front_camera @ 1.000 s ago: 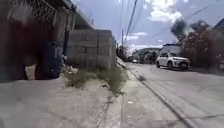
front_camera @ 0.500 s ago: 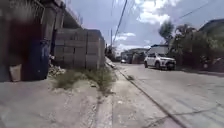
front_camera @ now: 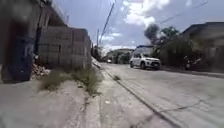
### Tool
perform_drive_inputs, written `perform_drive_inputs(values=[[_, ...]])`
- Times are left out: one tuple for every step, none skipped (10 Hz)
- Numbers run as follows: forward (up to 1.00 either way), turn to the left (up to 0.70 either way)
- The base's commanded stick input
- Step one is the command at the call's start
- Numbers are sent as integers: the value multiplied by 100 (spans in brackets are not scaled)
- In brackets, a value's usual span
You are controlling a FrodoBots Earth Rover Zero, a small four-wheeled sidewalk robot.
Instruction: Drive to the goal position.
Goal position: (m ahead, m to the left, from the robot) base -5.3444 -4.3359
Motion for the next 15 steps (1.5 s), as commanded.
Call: perform_drive_inputs(values=[[4, -70], [4, -70], [4, -70], [4, -70], [4, -70], [4, -70], [4, -70], [4, -70], [5, -70], [5, -70], [5, -70], [5, -70], [5, -70], [5, -70], [5, -70]])
